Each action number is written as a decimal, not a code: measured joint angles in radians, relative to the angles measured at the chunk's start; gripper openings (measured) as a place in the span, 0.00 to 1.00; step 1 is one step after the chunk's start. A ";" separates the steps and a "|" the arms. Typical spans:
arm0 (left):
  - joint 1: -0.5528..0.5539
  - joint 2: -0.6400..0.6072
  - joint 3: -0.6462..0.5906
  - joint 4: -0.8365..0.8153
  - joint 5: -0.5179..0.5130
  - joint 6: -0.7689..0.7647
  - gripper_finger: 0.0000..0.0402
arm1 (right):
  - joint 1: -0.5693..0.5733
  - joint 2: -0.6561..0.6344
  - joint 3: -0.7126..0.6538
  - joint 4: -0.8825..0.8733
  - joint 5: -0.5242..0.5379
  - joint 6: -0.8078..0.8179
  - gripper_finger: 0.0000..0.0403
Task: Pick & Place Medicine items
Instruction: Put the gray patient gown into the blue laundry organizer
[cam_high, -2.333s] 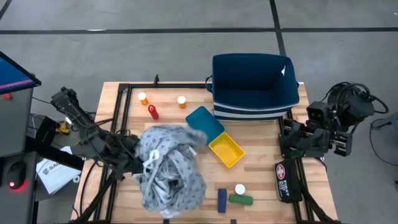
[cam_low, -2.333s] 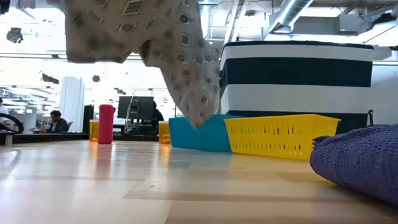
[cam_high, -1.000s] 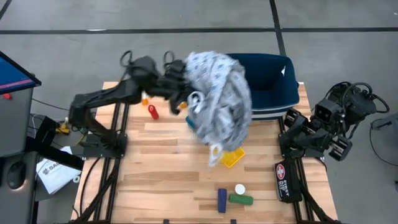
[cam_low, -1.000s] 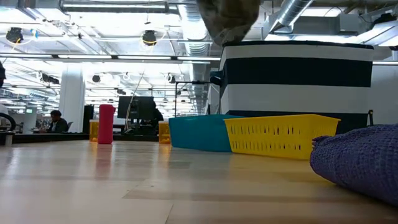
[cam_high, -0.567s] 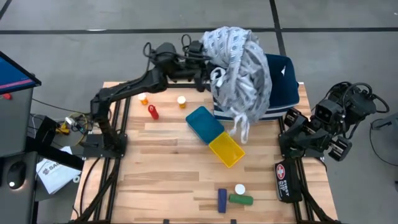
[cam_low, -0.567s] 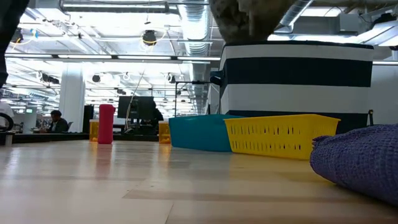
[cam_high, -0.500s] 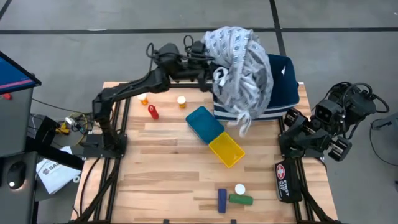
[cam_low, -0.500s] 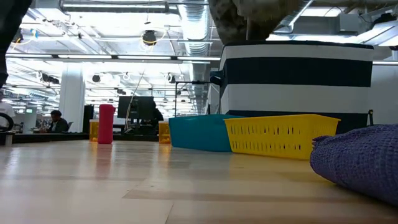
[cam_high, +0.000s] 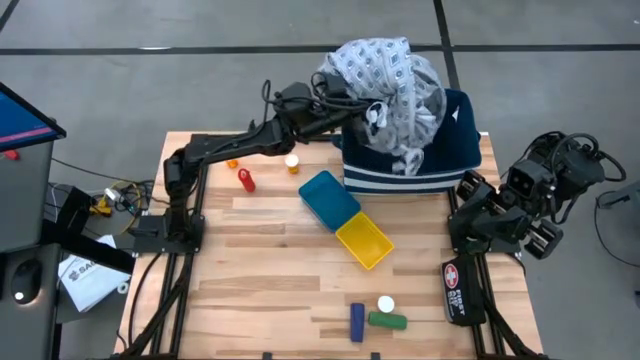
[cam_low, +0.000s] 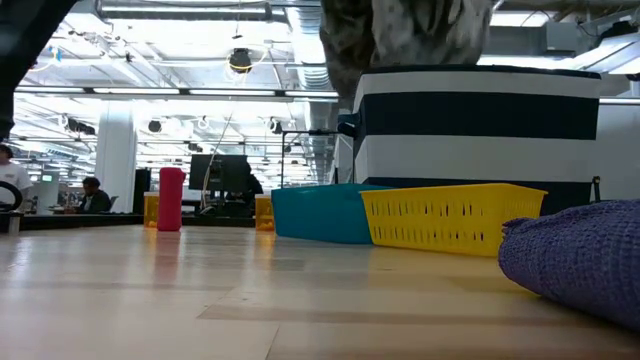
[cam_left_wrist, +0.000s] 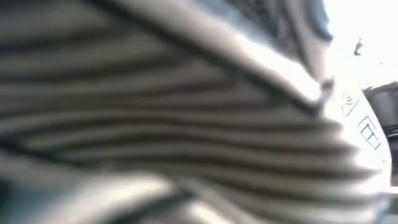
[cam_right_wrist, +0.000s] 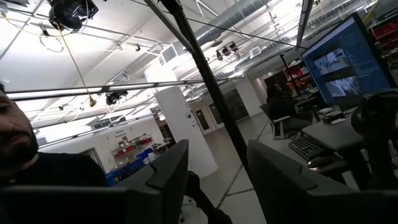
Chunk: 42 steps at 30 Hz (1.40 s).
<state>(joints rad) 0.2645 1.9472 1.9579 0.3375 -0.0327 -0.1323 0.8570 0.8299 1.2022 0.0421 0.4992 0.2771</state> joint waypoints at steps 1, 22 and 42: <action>0.001 0.005 0.000 0.002 -0.019 0.024 0.07 | 0.000 0.000 0.000 0.002 0.000 0.000 0.40; -0.018 0.071 0.000 -0.109 -0.199 0.155 0.11 | -0.002 0.000 0.000 0.019 0.052 0.003 0.40; -0.016 0.091 -0.002 -0.253 -0.205 0.156 0.33 | -0.002 0.008 -0.001 0.019 0.052 -0.016 0.40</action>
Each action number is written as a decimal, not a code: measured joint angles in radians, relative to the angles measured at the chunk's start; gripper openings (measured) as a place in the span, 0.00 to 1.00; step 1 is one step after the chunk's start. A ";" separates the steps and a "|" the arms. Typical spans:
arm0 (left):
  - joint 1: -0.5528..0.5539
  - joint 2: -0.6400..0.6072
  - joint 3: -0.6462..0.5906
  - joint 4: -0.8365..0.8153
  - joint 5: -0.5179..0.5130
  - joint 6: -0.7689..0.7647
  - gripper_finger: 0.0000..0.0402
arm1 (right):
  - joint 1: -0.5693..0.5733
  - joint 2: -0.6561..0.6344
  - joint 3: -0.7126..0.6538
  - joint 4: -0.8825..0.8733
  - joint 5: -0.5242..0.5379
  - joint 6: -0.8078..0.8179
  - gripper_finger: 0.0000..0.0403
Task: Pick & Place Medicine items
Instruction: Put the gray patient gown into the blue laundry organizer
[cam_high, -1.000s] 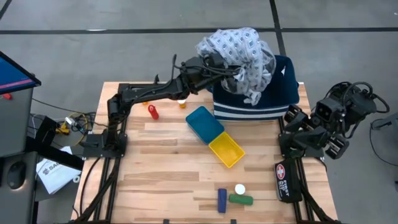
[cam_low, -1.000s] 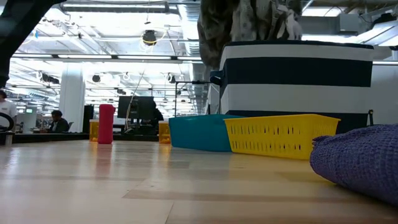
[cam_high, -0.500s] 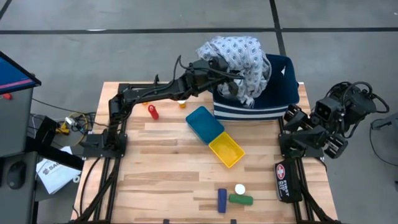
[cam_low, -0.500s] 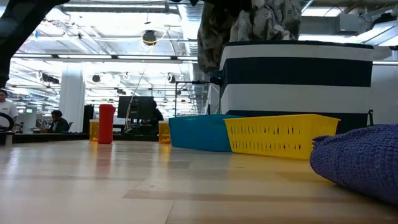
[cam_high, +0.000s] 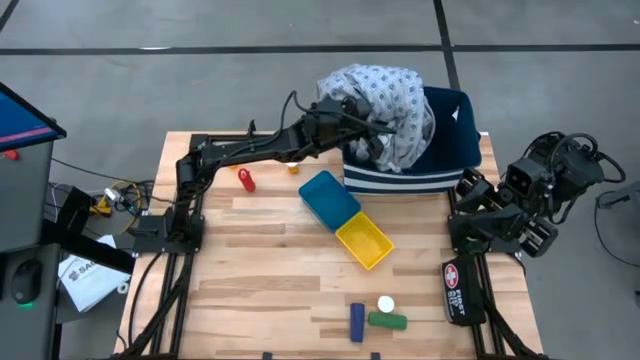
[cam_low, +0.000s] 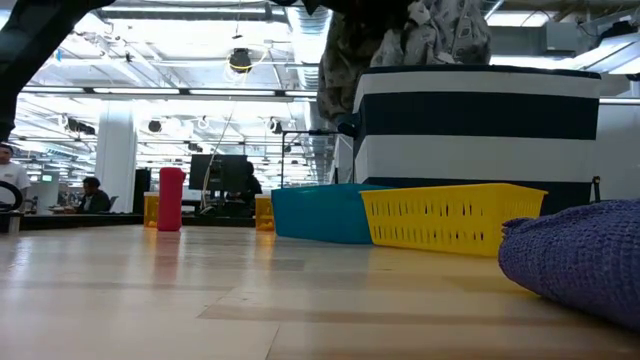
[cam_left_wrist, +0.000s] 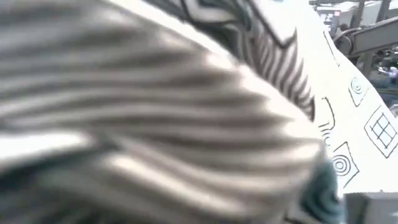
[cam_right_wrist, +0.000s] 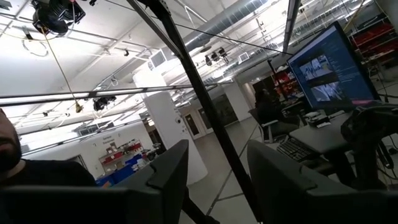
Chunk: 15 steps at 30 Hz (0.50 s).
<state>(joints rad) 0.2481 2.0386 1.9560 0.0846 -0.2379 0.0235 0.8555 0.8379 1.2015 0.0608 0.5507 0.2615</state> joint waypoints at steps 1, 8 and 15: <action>0.000 -0.001 0.000 0.000 0.000 0.000 0.35 | 0.000 0.000 0.000 0.000 0.000 0.000 0.40; 0.001 -0.003 0.000 -0.055 -0.002 -0.004 0.46 | 0.000 0.000 0.000 0.000 -0.002 0.000 0.40; 0.013 -0.003 0.000 -0.242 -0.001 -0.116 0.53 | 0.000 0.000 0.000 0.000 -0.003 0.000 0.40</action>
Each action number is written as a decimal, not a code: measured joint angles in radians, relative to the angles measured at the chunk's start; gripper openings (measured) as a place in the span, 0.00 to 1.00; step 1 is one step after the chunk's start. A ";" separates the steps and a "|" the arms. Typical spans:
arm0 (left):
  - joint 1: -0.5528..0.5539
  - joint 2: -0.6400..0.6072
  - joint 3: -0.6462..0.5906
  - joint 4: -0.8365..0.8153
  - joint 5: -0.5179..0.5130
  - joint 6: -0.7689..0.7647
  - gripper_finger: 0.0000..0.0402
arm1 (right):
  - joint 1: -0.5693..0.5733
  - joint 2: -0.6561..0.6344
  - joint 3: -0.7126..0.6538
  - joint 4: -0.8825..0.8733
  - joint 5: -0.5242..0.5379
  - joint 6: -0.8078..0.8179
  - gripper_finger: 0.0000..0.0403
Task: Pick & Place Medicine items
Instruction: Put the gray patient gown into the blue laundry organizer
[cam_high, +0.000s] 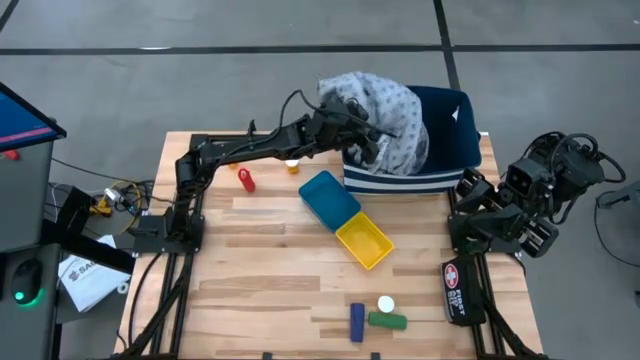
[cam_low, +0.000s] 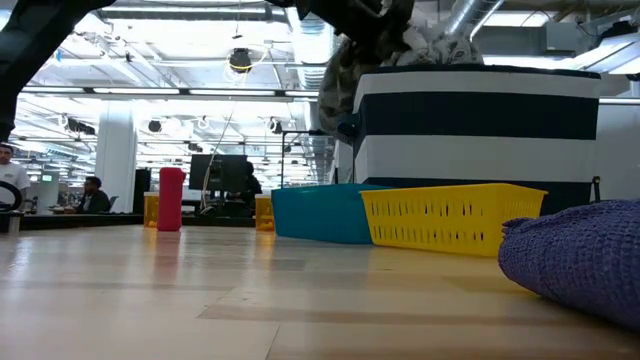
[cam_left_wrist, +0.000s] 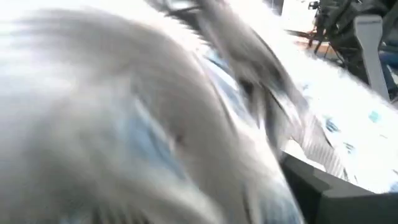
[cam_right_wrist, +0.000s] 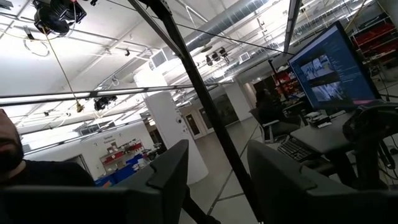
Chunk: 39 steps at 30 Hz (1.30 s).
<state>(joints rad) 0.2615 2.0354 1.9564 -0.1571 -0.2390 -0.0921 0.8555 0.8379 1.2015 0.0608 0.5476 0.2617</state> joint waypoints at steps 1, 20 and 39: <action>0.000 0.000 0.000 0.005 0.000 -0.009 0.54 | 0.000 0.000 0.000 0.000 0.000 0.000 0.40; 0.003 -0.141 0.002 0.061 -0.065 0.055 0.60 | 0.002 0.013 0.000 0.007 0.000 0.001 0.40; 0.348 -0.071 0.000 -0.067 0.154 -0.588 0.71 | 0.002 0.012 0.001 0.007 0.000 0.000 0.40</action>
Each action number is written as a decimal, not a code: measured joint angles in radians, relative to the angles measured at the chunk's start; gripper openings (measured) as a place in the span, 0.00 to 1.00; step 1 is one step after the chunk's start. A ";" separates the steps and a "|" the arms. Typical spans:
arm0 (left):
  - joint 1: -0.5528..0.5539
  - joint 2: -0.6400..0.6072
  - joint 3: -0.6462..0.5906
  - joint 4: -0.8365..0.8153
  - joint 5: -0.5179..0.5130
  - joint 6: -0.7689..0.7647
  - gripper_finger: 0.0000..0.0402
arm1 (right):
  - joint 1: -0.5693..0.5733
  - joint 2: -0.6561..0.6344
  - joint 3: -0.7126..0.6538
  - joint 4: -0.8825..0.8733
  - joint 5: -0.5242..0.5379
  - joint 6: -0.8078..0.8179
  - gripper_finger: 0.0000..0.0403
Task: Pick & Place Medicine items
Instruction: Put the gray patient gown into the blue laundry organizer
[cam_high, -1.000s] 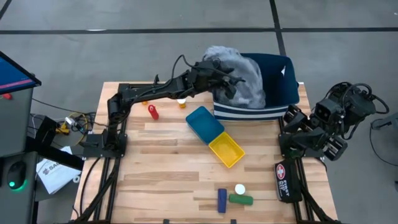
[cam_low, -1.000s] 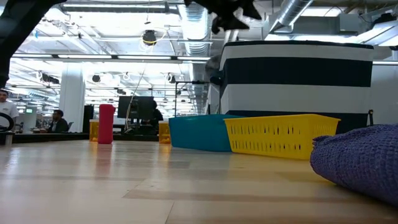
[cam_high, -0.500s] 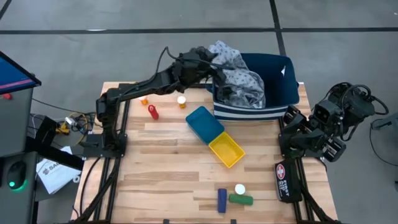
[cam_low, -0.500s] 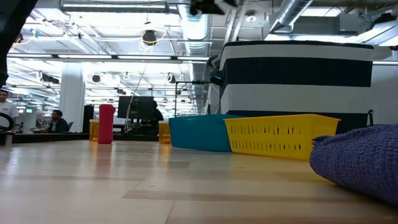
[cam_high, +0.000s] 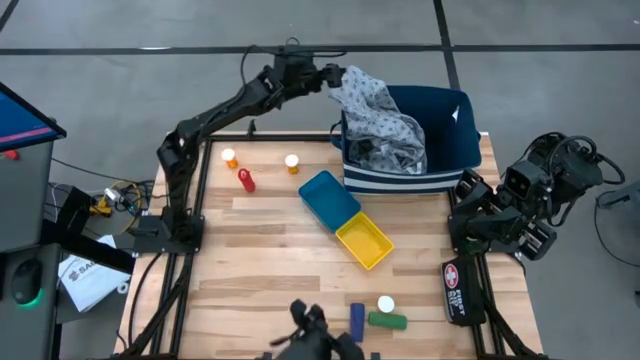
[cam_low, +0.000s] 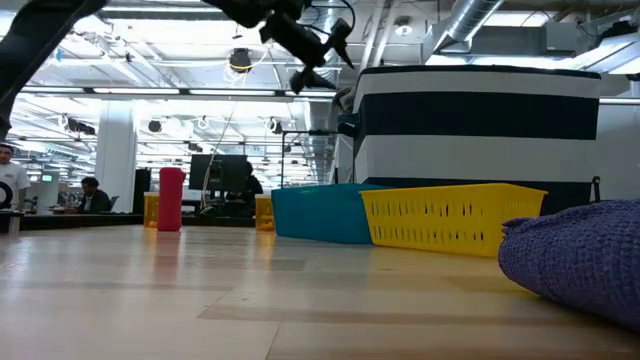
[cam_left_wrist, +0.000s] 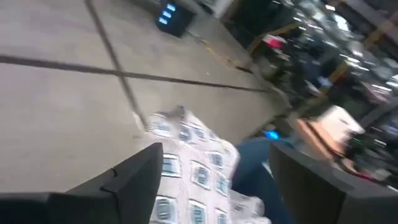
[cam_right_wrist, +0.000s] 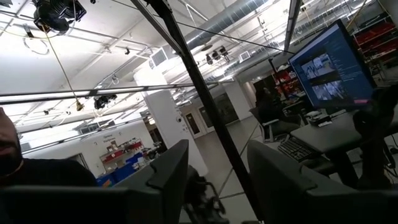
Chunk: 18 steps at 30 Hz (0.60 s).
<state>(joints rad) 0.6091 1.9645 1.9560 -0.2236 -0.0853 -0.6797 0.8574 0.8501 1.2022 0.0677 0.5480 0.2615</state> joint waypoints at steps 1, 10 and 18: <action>0.009 0.011 0.000 0.017 0.023 -0.005 0.73 | 0.000 0.000 0.000 0.000 0.000 0.000 0.40; 0.028 0.083 0.000 0.031 0.103 -0.012 0.86 | 0.000 -0.001 0.000 0.000 0.000 -0.003 0.40; 0.017 0.118 0.000 0.079 0.146 -0.028 0.81 | -0.001 -0.008 0.000 0.001 0.003 -0.007 0.40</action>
<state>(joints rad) 0.6259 2.0827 1.9556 -0.1451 0.0608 -0.7077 0.8568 0.8423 1.2024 0.0691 0.5509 0.2542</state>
